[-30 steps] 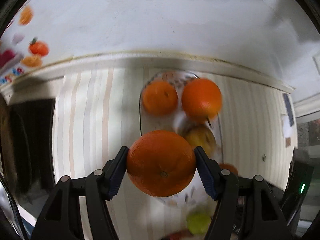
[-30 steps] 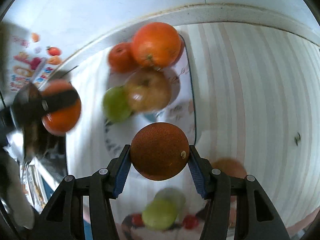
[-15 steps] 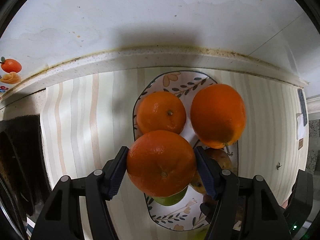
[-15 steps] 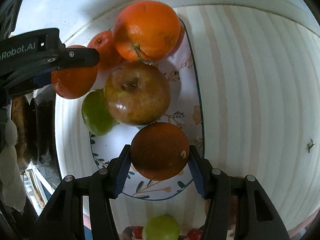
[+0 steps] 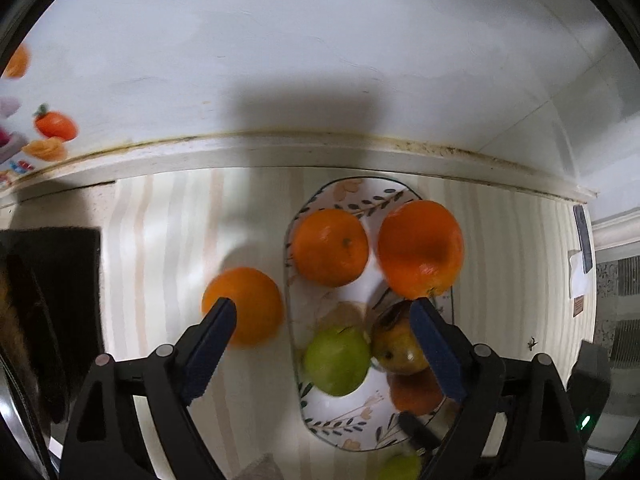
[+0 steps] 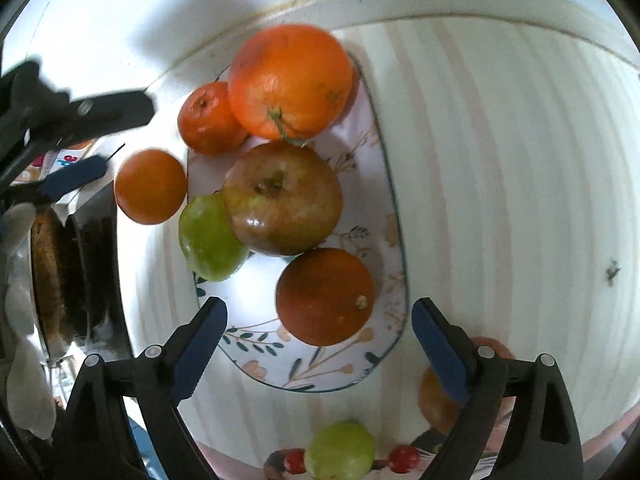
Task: Organize fruits
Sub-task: 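Carry both fruits to the plate and open the left tool beside it, then move both tools back over the fruit on the cat mat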
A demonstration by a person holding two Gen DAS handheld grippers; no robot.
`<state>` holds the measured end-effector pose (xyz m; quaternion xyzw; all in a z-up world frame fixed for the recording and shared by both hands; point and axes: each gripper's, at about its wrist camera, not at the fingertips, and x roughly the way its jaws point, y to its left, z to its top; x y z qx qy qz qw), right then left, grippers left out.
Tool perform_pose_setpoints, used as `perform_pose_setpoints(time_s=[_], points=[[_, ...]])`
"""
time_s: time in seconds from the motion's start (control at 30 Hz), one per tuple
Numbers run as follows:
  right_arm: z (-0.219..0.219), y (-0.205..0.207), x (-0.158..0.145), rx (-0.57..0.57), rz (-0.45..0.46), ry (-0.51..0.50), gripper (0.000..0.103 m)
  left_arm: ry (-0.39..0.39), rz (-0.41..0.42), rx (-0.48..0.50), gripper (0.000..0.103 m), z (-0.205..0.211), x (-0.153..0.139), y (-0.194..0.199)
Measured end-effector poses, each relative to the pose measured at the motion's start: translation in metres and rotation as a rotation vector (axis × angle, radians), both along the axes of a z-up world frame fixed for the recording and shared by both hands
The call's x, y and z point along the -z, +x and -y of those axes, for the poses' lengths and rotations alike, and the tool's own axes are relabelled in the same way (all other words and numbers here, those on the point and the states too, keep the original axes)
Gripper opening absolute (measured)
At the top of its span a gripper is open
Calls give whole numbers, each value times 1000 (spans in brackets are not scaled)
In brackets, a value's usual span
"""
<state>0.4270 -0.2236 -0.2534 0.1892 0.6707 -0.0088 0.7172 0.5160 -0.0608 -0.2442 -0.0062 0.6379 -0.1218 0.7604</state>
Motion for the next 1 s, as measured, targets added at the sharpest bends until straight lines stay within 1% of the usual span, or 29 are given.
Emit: perform_pose_setpoints(time_s=[0.1, 0.17, 0.27, 0.33, 0.43, 0.5, 0.53, 0.6, 0.63, 0.67, 0.73, 0.8, 0.9, 0.93, 0.97, 1.0], points=[[1, -5, -7, 12, 4, -2, 96, 9, 32, -64, 89, -24, -3, -13], [1, -9, -13, 10, 19, -4, 96, 57, 48, -135, 88, -50, 2, -23], [-1, -14, -21, -2, 51, -15, 96, 102, 14, -226, 88, -82, 20, -40], [-2, -17, -25, -17, 78, -33, 96, 109, -1, -254, 88, -90, 28, -62], [-1, -32, -33, -39, 108, -53, 96, 123, 16, -244, 88, -83, 28, -108], [-3, -50, -41, -51, 127, -70, 96, 139, 17, -227, 88, -73, 27, -137], [-3, -59, -45, -60, 133, -83, 96, 131, 11, -212, 88, -67, 27, -155], [-3, -79, -52, -71, 141, -96, 96, 131, 3, -193, 88, -59, 25, -176], [-5, -89, -54, -74, 138, -97, 96, 108, -8, -179, 88, -53, 25, -189], [-7, -100, -55, -83, 133, -98, 96, 102, -14, -173, 88, -50, 25, -197], [-11, -120, -53, -108, 117, -103, 96, 93, -34, -152, 88, -43, 26, -210], [-12, -135, -48, -108, 95, -84, 96, 86, -55, -136, 88, -36, 33, -216], [4, -155, -41, -30, 87, -51, 95, 48, -98, -91, 88, -17, 43, -222], [11, -161, -39, 5, 89, -40, 91, 28, -109, -66, 88, -6, 45, -223], [21, -166, -39, 46, 91, -25, 89, 25, -113, -47, 88, 2, 48, -223], [27, -172, -37, 72, 93, -16, 81, 32, -116, -20, 88, 14, 51, -222]])
